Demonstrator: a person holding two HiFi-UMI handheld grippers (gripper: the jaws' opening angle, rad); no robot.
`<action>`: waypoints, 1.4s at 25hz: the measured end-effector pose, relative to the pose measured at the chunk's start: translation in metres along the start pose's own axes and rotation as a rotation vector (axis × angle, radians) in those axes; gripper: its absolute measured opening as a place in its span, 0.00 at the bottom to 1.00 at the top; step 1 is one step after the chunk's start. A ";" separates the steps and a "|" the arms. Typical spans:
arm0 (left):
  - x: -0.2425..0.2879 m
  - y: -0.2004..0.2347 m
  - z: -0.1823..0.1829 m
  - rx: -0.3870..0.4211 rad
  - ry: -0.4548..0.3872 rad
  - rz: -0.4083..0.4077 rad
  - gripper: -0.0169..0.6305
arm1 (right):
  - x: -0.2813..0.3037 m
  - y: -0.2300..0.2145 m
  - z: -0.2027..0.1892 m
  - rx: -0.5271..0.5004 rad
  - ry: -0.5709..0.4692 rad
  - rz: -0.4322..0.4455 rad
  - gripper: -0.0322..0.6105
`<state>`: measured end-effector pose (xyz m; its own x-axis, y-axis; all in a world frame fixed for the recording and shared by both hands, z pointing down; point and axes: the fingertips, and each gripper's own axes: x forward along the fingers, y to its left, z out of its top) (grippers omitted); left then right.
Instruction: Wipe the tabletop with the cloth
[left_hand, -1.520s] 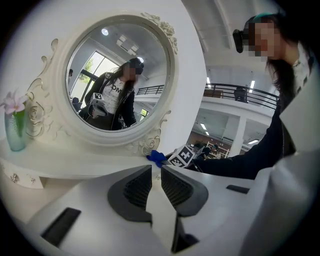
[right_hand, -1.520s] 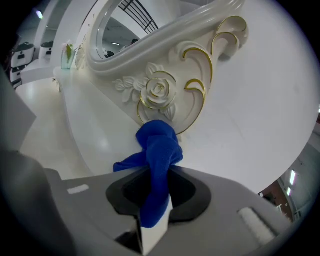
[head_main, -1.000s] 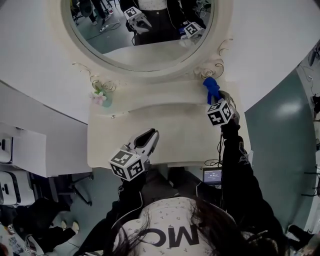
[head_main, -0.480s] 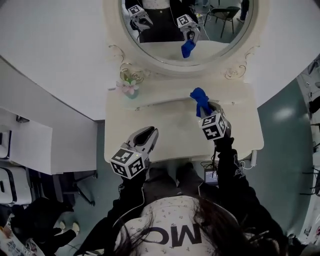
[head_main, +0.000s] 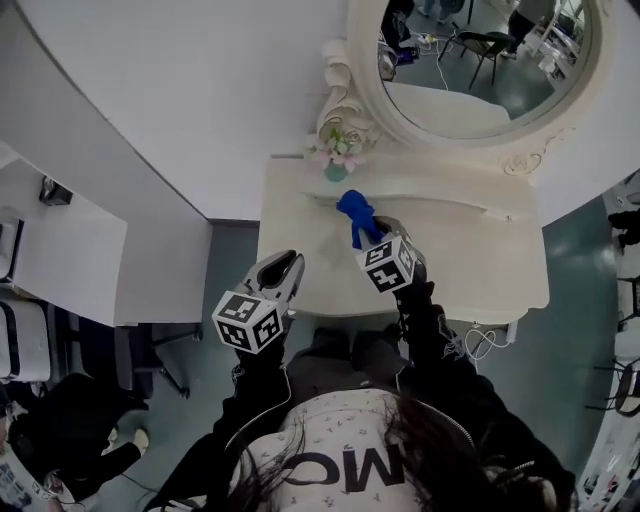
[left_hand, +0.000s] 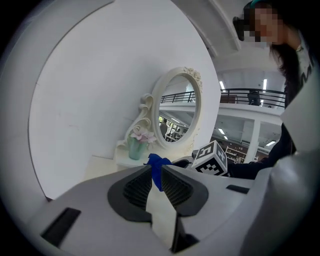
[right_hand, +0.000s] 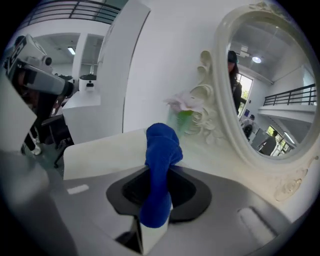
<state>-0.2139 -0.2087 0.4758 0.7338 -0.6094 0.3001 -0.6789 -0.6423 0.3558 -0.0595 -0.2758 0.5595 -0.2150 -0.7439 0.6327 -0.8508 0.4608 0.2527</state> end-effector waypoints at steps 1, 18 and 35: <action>-0.008 0.008 -0.001 -0.003 -0.002 0.014 0.10 | 0.009 0.018 0.008 -0.012 0.000 0.027 0.20; -0.117 0.085 -0.029 -0.125 -0.039 0.235 0.10 | 0.124 0.191 0.011 -0.371 0.181 0.223 0.19; -0.054 0.050 -0.017 -0.071 0.001 0.104 0.10 | 0.106 0.075 -0.046 -0.336 0.271 0.040 0.19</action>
<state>-0.2873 -0.1996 0.4922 0.6593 -0.6707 0.3399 -0.7482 -0.5406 0.3845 -0.1238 -0.2975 0.6792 -0.0730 -0.5886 0.8051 -0.6311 0.6523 0.4197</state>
